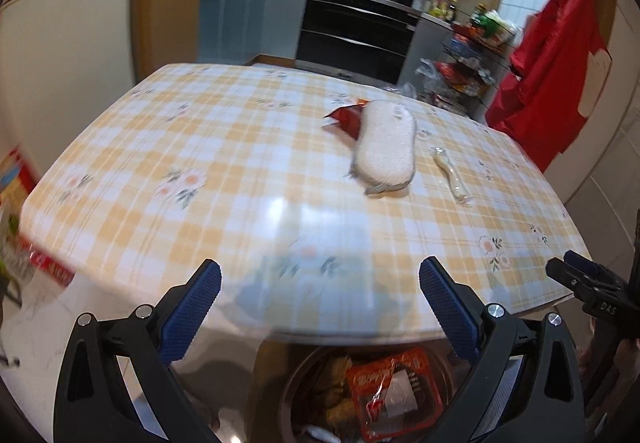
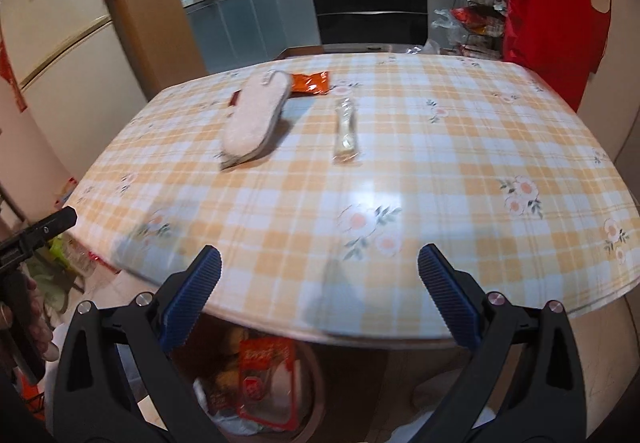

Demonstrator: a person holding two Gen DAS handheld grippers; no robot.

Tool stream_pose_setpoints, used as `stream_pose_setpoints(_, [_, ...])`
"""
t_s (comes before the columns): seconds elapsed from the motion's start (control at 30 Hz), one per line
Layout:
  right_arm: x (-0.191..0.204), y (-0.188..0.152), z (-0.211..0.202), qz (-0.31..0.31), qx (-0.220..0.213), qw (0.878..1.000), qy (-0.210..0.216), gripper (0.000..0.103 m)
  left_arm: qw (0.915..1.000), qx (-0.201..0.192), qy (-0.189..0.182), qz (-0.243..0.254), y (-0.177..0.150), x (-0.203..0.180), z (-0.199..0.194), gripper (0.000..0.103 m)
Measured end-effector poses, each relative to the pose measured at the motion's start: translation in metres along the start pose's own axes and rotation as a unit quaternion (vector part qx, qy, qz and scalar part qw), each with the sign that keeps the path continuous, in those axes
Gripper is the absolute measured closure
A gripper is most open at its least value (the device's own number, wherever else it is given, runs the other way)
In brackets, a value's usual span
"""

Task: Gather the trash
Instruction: 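Grasp the white insole with the left tool while the right tool grasps the clear bottle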

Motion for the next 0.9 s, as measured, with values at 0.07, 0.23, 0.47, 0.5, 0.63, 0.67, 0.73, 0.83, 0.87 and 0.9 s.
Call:
stream_pose_setpoints(0.07, [-0.006,0.006,0.015,0.002,0.003,1.0,-0.006,0.006,0.9998,0.005,-0.007,0.017,0.009,-0.008,0.017,0.006])
stream_pose_setpoints(0.23, [-0.014,0.024,0.049,0.021,0.013,0.999,0.022,0.006,0.9953,0.013,-0.028,0.091,0.047,-0.034,0.083,0.006])
stream_pose_setpoints(0.47, [-0.029,0.055,0.088,0.024,0.009,1.0,-0.001,0.006,0.9917,0.047,-0.03,0.116,0.095,-0.039,0.178,0.006])
stream_pose_setpoints(0.5, [-0.032,0.061,0.092,0.025,0.007,1.0,-0.003,0.006,0.9889,0.056,-0.015,0.137,0.097,-0.043,0.193,0.006])
stream_pose_setpoints(0.63, [-0.044,0.075,0.108,0.029,0.005,0.999,-0.012,0.006,0.9875,0.071,-0.007,0.14,0.107,-0.046,0.231,0.006])
stream_pose_setpoints(0.67, [-0.047,0.077,0.111,0.033,0.008,0.999,-0.011,0.006,0.9891,0.074,-0.002,0.128,0.111,-0.045,0.238,0.006])
stream_pose_setpoints(0.73, [-0.051,0.08,0.119,0.043,0.016,0.999,-0.004,0.006,0.9902,0.079,0.017,0.114,0.114,-0.041,0.248,0.006])
stream_pose_setpoints(0.83, [-0.054,0.084,0.13,0.042,0.023,0.999,-0.004,0.006,0.9896,0.084,0.039,0.11,0.117,-0.037,0.26,0.006])
stream_pose_setpoints(0.87, [-0.053,0.085,0.132,0.036,0.024,0.999,-0.008,0.006,0.9892,0.087,0.039,0.112,0.117,-0.038,0.262,0.006])
stream_pose_setpoints(0.9, [-0.052,0.086,0.134,0.03,0.024,0.999,-0.013,0.006,0.9889,0.09,0.04,0.112,0.115,-0.037,0.265,0.006])
Point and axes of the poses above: each gripper's, at about its wrist camera, not at the fingertips, and z roughly the way its jaws point, x to its left, y to its top, the point moved 7 cm from there along z, roughly the way its jaws point, and after that the axes turned 13 degrees about -y, right-handed, at the moved point
